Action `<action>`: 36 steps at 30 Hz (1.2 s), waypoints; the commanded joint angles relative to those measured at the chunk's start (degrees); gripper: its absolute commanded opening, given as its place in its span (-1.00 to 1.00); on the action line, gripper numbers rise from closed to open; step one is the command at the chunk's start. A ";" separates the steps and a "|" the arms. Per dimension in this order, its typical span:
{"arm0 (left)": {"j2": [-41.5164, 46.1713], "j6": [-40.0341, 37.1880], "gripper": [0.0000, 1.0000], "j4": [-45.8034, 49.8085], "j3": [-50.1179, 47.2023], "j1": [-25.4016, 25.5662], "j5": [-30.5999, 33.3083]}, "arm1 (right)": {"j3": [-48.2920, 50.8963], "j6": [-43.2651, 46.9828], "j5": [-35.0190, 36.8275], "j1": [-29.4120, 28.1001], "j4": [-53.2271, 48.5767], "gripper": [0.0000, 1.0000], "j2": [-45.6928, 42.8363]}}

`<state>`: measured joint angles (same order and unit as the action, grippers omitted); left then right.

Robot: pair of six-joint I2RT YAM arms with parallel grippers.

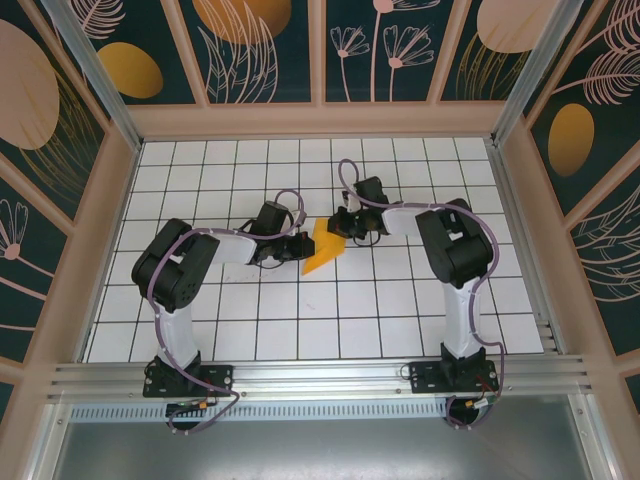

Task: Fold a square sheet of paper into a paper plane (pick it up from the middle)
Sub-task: Fourth fold the wing at the center of the table.

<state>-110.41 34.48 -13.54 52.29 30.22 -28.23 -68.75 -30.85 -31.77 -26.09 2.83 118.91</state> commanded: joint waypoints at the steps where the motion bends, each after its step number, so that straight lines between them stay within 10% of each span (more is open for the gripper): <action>1: -4.81 -1.77 -1.00 8.87 -1.67 0.10 4.85 | -0.95 0.42 1.66 1.92 -0.28 -0.97 2.22; 13: -5.17 -2.30 -1.00 9.50 -1.39 0.05 4.14 | -5.82 0.18 7.39 7.65 -3.02 -0.97 1.45; 36: -4.37 -1.21 -1.00 7.83 -1.31 0.08 3.88 | 7.41 -9.86 -0.36 -3.80 8.18 -1.00 -3.43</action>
<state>-110.52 34.09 -13.21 52.58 30.22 -28.45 -60.25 -39.86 -32.71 -30.00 11.75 113.65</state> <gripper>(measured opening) 0.070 0.051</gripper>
